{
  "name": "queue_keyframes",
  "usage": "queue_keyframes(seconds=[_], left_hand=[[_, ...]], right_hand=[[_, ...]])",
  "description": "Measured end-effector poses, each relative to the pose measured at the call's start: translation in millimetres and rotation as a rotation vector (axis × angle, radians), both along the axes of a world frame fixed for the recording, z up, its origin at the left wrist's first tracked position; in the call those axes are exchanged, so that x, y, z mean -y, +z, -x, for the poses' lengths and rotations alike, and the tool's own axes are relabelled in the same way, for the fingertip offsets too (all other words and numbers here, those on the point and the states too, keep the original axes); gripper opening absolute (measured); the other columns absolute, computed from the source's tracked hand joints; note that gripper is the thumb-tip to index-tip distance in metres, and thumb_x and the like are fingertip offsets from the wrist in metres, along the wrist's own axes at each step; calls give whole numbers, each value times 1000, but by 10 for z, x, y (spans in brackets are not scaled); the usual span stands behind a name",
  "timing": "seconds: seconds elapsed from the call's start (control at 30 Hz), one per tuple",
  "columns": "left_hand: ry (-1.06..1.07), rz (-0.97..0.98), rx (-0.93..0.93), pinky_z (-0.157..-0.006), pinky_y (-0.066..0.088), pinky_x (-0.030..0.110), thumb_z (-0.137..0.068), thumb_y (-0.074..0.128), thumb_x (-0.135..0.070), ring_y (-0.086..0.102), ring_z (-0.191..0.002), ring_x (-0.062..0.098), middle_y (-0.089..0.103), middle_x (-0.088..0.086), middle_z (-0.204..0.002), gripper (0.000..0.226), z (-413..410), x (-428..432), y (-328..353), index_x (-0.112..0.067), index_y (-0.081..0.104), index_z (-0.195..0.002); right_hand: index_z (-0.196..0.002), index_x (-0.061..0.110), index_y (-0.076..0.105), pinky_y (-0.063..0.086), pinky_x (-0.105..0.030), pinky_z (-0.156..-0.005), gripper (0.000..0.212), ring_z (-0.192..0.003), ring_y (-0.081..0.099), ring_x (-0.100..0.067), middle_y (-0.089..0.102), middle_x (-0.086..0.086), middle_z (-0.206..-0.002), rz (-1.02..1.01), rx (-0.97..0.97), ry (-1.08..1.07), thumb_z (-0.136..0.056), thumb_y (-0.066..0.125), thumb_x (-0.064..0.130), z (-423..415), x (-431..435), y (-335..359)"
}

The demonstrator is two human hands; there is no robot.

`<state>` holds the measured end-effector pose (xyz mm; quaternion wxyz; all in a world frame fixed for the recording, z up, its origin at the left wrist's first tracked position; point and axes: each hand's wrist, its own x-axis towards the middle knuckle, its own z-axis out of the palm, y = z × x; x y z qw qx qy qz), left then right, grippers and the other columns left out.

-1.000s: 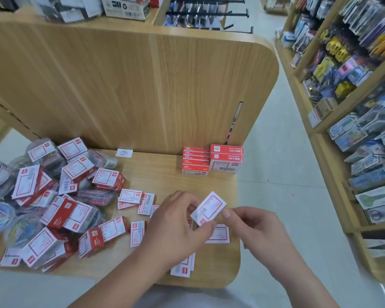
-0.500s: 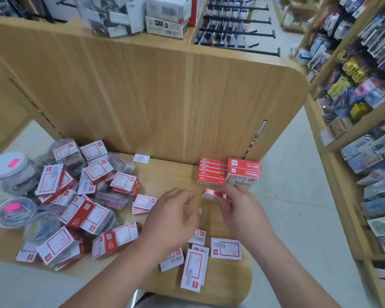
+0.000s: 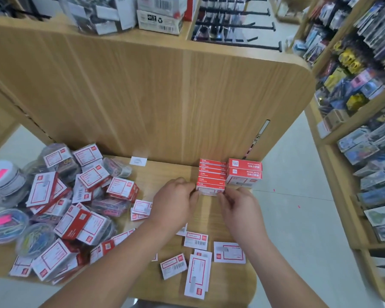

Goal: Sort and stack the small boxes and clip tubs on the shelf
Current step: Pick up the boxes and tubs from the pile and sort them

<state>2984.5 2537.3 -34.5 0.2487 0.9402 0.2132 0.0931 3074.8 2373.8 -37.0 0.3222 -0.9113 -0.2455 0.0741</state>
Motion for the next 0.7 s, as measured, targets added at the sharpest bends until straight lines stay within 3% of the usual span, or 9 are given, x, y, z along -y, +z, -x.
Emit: queue_keyframes(seconds=[0.1, 0.23, 0.33, 0.47, 0.53, 0.6, 0.7], left_hand=[[-16, -38, 32, -56, 33, 30, -97, 63, -37, 58, -82, 22, 57, -3, -80, 23, -38, -37, -34, -19, 70, -85], [-24, -38, 46, -56, 35, 31, -95, 65, -37, 59, -81, 27, 57, -1, -78, 25, -51, -59, -73, -18, 63, -78], [-50, 0, 58, -59, 48, 36, -92, 64, -36, 59, -79, 28, 57, -1, -78, 23, -15, -82, 3, -19, 60, -77], [-114, 58, 158, -60, 53, 36, -89, 63, -28, 59, -71, 15, 59, -10, -80, 8, 421, 51, 283, -26, 69, -92], [-114, 20, 69, -58, 53, 35, -88, 64, -35, 59, -70, 13, 58, -13, -78, 7, 762, 209, 413, -29, 67, -88], [-100, 20, -131, -60, 51, 33, -87, 58, -55, 61, -74, 11, 57, -15, -77, 24, 1046, 429, 494, -31, 60, -85], [-54, 45, -367, -71, 49, 33, -83, 50, -71, 63, -92, 12, 62, -14, -91, 40, 1243, 825, 473, -33, 51, -97]], right_hand=[[-89, 16, 70, 39, -32, -59, 17, -79, 57, -24, 57, 3, -84, 46, 87, 22, -98, 60, 27, -9, -30, -11], [-89, 18, 68, 39, -32, -57, 14, -79, 60, -28, 62, -3, -87, 77, 137, 28, -96, 63, 30, -1, -25, 37], [-98, 23, 73, 44, -31, -65, 10, -82, 63, -22, 67, 2, -90, 46, 53, 32, -93, 67, 29, -38, 60, 130], [-109, 23, 75, 55, -33, -78, 27, -84, 64, -8, 65, 12, -92, 100, -189, 107, -89, 72, 42, 77, 461, 304], [-113, 28, 74, 54, -33, -79, 36, -88, 61, -5, 57, 15, -95, 169, -200, 215, -84, 75, 50, 233, 682, 328], [-118, 34, 71, 53, -33, -79, 45, -92, 59, -5, 51, 16, -98, 220, -199, 294, -79, 77, 56, 373, 813, 291], [-121, 37, 71, 51, -32, -78, 46, -93, 58, -11, 46, 14, -97, 191, -177, 308, -77, 83, 44, 502, 891, 154]])
